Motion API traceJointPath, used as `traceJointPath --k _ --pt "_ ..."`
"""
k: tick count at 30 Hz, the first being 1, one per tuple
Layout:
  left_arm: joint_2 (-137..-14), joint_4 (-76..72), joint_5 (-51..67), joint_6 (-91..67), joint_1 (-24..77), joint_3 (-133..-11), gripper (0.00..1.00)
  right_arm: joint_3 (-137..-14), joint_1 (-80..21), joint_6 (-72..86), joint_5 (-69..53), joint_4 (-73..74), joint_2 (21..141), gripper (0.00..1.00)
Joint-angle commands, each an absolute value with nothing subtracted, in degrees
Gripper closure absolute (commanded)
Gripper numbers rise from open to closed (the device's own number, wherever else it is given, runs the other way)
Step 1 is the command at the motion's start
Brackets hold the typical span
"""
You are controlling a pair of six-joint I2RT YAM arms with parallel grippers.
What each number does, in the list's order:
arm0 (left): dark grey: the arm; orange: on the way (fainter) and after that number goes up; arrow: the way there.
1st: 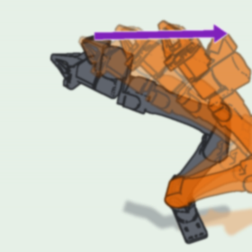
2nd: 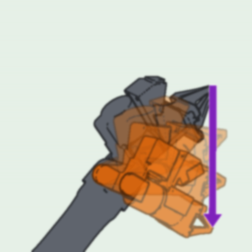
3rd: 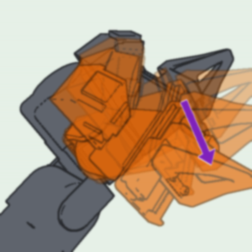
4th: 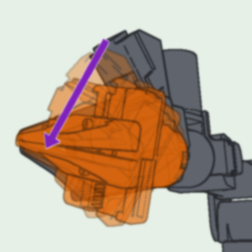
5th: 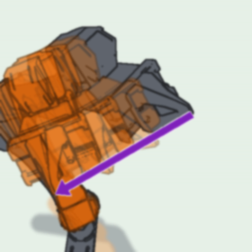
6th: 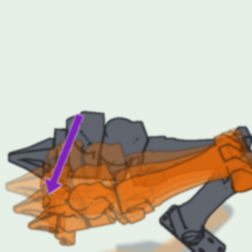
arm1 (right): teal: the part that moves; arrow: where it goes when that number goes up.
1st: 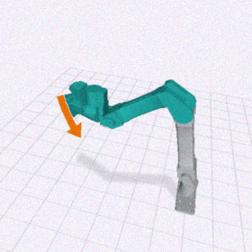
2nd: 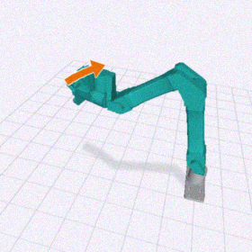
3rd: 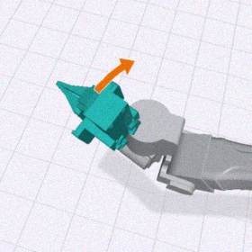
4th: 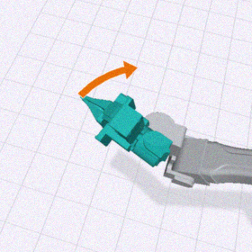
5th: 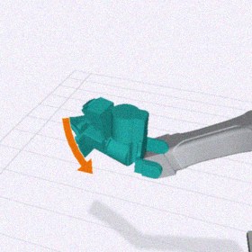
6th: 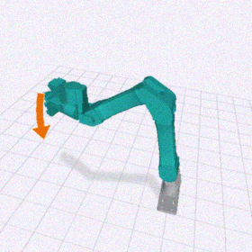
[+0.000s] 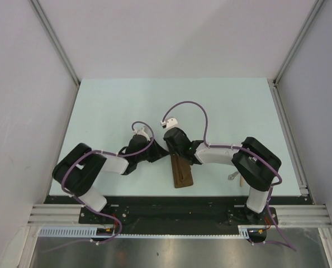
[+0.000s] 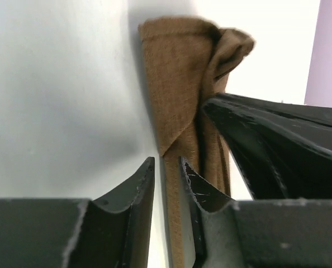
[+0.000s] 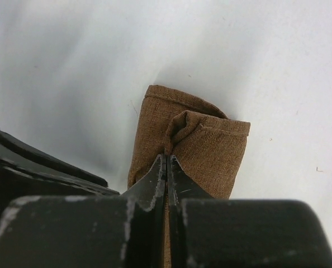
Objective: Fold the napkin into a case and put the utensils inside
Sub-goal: Stuff the smaller-rectangle-folded napkin at the center of the board.
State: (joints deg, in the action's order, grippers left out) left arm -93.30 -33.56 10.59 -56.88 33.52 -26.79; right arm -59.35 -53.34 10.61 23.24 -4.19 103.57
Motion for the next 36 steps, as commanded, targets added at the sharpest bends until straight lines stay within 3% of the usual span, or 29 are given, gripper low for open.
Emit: traceJointPath --k 1,10,20,25,27,31,36 --pt "-89.0 -26.5 10.3 -51.3 30.8 -28.9 0.72 -58.9 -52.6 10.1 20.7 -5.6 100.8 1.00" --pt "-93.3 -31.3 15.1 -51.7 29.2 -34.4 0.83 -57.8 -51.7 11.0 18.4 -5.6 99.6 1.00" --pt "-103.7 -34.1 16.3 -53.3 29.9 -39.6 0.89 -57.0 -51.3 12.7 18.0 -6.5 100.0 1.00" --pt "-102.7 -32.9 14.9 -50.6 29.9 -38.3 0.91 -56.6 -50.2 13.9 16.3 -8.3 100.6 1.00" --pt "-100.2 -31.9 15.4 -49.0 29.8 -38.2 0.89 -55.9 -49.8 14.2 14.6 -8.8 100.1 1.00" --pt "-95.6 -29.5 18.2 -46.9 29.9 -38.8 0.69 -53.4 -48.9 14.0 12.8 -9.6 97.7 1.00" --pt "-91.8 -25.6 17.1 -41.6 30.3 -39.9 0.61 -51.2 -46.4 14.9 5.9 -11.2 95.7 1.00"
